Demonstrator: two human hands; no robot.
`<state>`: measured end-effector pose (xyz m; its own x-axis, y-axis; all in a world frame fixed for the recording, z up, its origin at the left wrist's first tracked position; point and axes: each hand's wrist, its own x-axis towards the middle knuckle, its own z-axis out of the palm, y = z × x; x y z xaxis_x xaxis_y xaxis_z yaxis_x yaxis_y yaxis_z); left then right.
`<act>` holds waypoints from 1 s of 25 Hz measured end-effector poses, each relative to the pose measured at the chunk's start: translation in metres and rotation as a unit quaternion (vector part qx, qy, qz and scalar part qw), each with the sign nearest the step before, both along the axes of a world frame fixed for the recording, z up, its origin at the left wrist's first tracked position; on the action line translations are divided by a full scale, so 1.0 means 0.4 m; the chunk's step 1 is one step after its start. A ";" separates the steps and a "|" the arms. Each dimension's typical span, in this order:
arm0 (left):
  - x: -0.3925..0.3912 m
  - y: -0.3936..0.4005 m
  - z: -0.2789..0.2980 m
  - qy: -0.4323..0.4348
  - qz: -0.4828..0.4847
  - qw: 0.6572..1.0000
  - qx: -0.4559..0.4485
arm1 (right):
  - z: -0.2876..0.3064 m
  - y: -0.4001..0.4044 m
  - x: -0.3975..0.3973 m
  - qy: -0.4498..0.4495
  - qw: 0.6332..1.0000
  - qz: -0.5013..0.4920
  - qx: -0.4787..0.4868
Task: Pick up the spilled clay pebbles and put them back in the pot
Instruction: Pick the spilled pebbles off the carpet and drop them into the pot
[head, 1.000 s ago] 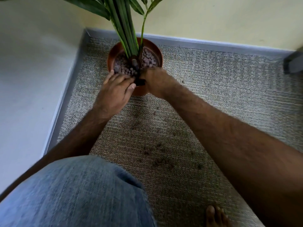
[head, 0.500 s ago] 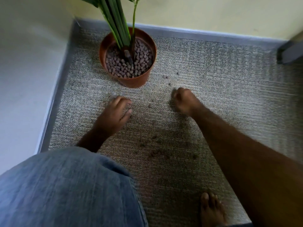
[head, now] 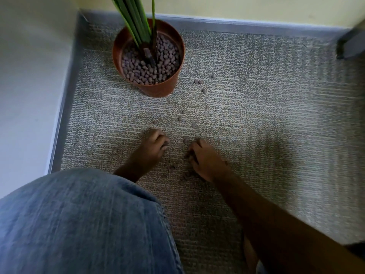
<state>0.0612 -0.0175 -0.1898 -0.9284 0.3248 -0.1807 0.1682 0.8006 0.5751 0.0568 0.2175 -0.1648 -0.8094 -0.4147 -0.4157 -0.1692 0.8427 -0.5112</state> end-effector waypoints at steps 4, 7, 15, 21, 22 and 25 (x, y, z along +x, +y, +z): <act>0.023 -0.006 0.012 -0.002 -0.038 0.998 0.051 | -0.011 0.001 0.050 -0.017 0.997 0.080 0.007; 0.045 -0.004 0.010 -0.020 -0.069 0.995 0.071 | -0.025 0.020 0.069 -0.028 0.989 0.134 0.056; 0.089 -0.012 0.000 -0.054 -0.131 0.990 0.019 | -0.043 0.032 0.070 -0.090 0.990 0.107 0.014; 0.090 0.019 0.008 -0.005 -0.123 0.992 0.004 | -0.012 0.001 0.111 -0.051 0.996 0.062 0.042; 0.095 0.024 0.010 0.011 -0.122 0.992 0.000 | -0.007 -0.007 0.125 -0.037 0.996 0.045 0.063; 0.105 0.029 0.008 0.047 -0.125 0.991 0.000 | -0.008 -0.018 0.145 -0.037 0.997 0.007 0.063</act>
